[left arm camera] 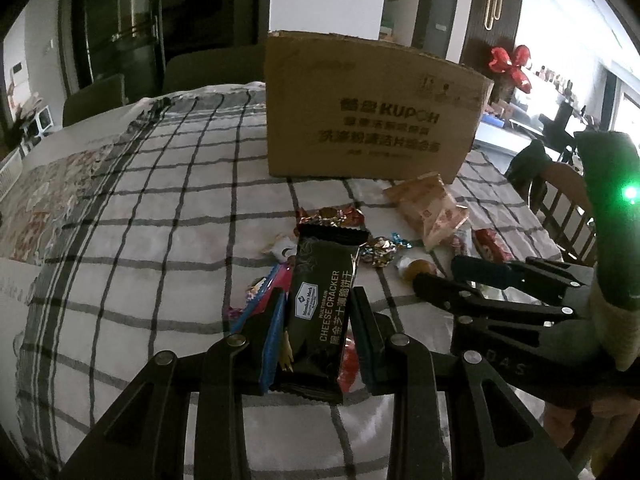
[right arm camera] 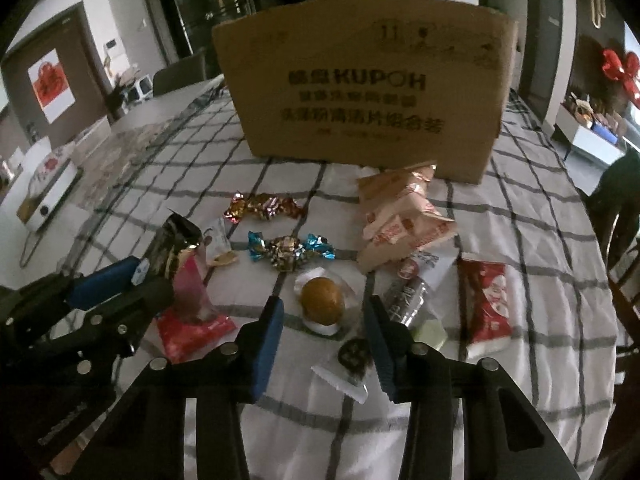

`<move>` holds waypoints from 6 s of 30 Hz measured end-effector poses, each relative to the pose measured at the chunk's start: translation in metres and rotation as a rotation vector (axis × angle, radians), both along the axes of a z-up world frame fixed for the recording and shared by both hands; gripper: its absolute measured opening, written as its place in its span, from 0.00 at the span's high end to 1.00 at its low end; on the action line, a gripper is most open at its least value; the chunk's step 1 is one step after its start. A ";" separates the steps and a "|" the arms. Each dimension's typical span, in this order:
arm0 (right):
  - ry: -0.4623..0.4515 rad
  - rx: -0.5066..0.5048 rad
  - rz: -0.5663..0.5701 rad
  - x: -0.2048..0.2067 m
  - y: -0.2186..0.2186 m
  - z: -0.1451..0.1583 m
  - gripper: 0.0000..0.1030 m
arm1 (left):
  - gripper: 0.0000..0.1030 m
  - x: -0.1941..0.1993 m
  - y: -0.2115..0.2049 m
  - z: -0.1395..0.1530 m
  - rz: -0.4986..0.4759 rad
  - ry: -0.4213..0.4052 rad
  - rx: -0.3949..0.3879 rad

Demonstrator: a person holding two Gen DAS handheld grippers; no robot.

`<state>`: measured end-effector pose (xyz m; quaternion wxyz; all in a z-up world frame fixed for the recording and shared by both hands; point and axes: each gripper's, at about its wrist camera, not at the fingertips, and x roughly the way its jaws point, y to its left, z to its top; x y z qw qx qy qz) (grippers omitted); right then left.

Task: Organize snacks
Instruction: 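Lift the cracker bar with the left tool while the right tool grasps the wrapped round bun, then carry the cracker bar and bun into the box and open both tools, then withdraw both open tools from the box, then move the left tool toward the candies while the right tool approaches the red packet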

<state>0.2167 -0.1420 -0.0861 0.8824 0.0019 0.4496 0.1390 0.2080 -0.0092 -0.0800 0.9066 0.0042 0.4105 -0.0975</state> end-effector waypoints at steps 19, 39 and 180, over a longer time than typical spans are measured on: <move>-0.007 -0.114 0.051 0.018 0.020 -0.014 0.71 | 0.69 0.008 0.004 -0.008 0.020 0.025 -0.013; -0.135 -0.003 -0.023 -0.006 -0.005 0.049 0.72 | 0.69 0.001 -0.001 0.053 -0.022 -0.120 -0.034; -0.038 -0.043 -0.348 -0.008 -0.083 0.011 0.47 | 0.43 0.063 -0.047 -0.021 -0.163 0.124 0.004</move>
